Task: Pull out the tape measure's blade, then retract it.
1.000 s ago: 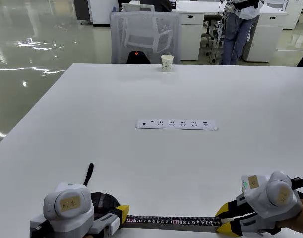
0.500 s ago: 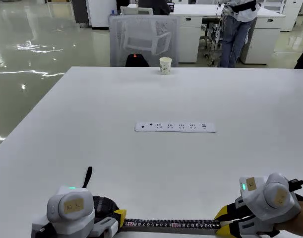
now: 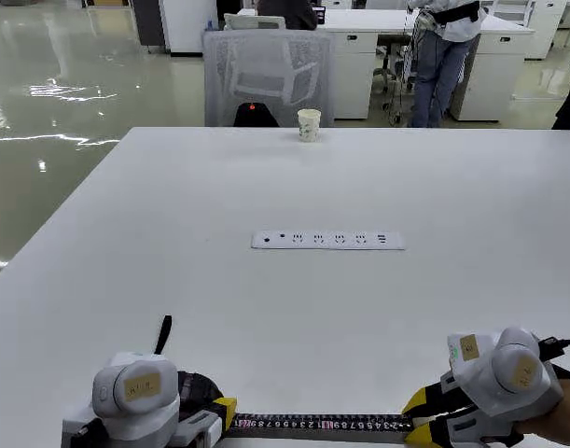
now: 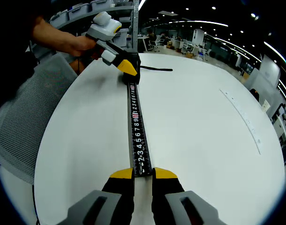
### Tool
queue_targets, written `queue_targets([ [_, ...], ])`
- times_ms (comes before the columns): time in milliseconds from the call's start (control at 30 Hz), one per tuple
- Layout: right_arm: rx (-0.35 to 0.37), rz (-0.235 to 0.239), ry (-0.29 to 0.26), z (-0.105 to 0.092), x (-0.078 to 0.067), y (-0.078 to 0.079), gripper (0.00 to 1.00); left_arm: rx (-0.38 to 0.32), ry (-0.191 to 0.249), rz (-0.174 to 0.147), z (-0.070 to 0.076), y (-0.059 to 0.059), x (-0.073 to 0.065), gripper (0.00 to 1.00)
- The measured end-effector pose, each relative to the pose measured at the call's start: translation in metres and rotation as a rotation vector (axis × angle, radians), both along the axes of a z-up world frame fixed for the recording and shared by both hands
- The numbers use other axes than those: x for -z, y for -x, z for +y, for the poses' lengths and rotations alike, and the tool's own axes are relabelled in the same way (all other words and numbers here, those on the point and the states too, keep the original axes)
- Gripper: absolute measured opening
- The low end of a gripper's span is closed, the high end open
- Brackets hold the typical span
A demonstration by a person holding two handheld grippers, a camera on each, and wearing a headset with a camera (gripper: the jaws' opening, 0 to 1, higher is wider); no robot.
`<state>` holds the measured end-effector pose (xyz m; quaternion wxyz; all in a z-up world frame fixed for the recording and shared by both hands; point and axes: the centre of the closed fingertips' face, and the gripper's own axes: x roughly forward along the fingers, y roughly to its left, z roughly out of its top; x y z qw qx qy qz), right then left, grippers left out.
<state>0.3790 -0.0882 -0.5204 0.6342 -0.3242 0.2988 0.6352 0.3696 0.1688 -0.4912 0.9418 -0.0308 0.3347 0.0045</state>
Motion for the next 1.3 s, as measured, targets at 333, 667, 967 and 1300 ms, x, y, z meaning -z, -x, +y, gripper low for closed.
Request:
queue_targets([
  [333, 0.0, 0.001, 0.002, -0.0004, 0.0004, 0.0002, 0.1, 0.005, -0.007, 0.021, 0.0006, 0.0003, 0.001, 0.61],
  [667, -0.001, 0.002, 0.002, -0.0007, 0.0004, 0.0005, 0.1, 0.017, -0.019, 0.049, 0.0013, 0.0013, 0.0011, 0.59],
  [967, 0.0, 0.003, 0.004, -0.0001, 0.0003, 0.0006, 0.1, 0.024, -0.014, 0.058, 0.0012, 0.0018, 0.0016, 0.57],
  [1300, 0.001, 0.003, 0.005, 0.0004, -0.0001, 0.0006, 0.1, 0.03, -0.008, 0.063, 0.0012, 0.0022, 0.002, 0.57],
])
